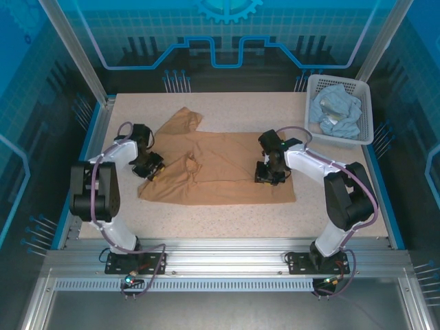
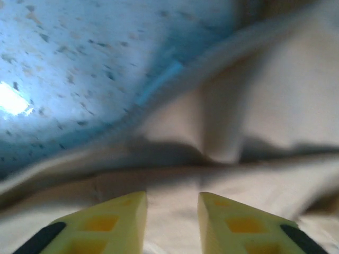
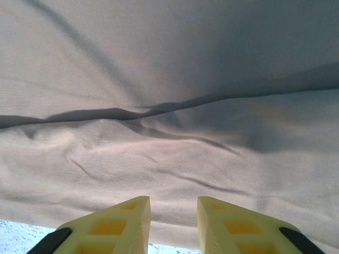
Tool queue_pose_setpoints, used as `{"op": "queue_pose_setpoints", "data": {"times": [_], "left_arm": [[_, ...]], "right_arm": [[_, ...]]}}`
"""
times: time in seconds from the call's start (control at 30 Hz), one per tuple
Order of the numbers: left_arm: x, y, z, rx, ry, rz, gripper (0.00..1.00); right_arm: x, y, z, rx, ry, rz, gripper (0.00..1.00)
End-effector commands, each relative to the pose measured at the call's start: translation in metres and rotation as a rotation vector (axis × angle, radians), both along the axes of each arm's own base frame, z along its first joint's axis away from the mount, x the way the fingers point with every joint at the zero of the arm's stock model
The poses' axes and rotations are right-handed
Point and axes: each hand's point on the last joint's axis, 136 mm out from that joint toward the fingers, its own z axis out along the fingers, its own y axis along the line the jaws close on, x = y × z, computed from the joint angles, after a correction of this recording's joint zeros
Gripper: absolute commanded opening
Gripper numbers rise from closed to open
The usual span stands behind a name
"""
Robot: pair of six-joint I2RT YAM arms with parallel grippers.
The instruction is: Fold and stack the t-shirts
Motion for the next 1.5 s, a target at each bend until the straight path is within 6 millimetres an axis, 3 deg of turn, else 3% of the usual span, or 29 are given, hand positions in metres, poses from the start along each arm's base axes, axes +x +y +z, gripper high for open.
{"op": "queue_pose_setpoints", "data": {"times": [0.0, 0.2, 0.33, 0.43, 0.53, 0.6, 0.67, 0.77, 0.9, 1.07, 1.2, 1.27, 1.37, 1.47], "left_arm": [[-0.022, 0.015, -0.023, 0.016, 0.118, 0.116, 0.27], [-0.068, 0.050, -0.027, 0.168, 0.243, 0.216, 0.21], [-0.078, 0.062, -0.024, 0.174, 0.242, 0.260, 0.21], [-0.072, 0.067, -0.013, 0.187, 0.225, 0.258, 0.21], [-0.056, 0.068, 0.011, 0.220, 0.141, 0.244, 0.27], [-0.038, 0.060, 0.035, 0.249, 0.054, 0.193, 0.29], [-0.016, 0.040, 0.050, 0.226, -0.039, 0.130, 0.28], [0.010, -0.001, 0.047, 0.106, -0.110, 0.038, 0.22], [0.032, -0.032, 0.022, -0.047, -0.102, 0.011, 0.10], [0.052, -0.043, -0.002, -0.100, -0.084, -0.044, 0.08], [0.050, -0.045, -0.022, -0.106, -0.030, -0.080, 0.08], [0.045, -0.042, -0.026, -0.090, -0.011, -0.082, 0.08], [0.043, -0.045, -0.027, -0.108, -0.023, -0.083, 0.09], [0.044, -0.051, -0.026, -0.132, -0.028, -0.088, 0.09]], "right_arm": [[0.003, 0.009, 0.008, 0.014, -0.014, 0.037, 0.30], [0.002, 0.006, 0.010, 0.011, -0.020, 0.029, 0.30], [0.004, 0.006, 0.012, 0.016, -0.025, 0.022, 0.30], [0.007, 0.007, 0.013, 0.018, -0.027, 0.024, 0.30], [0.011, 0.011, 0.016, 0.020, -0.036, 0.039, 0.30], [0.014, 0.016, 0.019, 0.025, -0.046, 0.056, 0.30], [0.016, 0.027, 0.022, 0.044, -0.057, 0.079, 0.31], [0.016, 0.059, 0.026, 0.109, -0.073, 0.139, 0.31], [0.014, 0.127, 0.032, 0.234, -0.075, 0.217, 0.26], [0.019, 0.205, 0.034, 0.352, -0.087, 0.215, 0.21], [0.030, 0.238, 0.018, 0.332, -0.092, 0.169, 0.20], [0.038, 0.222, 0.002, 0.243, -0.077, 0.085, 0.18], [0.052, 0.181, -0.017, 0.164, -0.073, -0.013, 0.19], [0.053, 0.141, -0.037, 0.089, -0.012, -0.060, 0.19]]}}
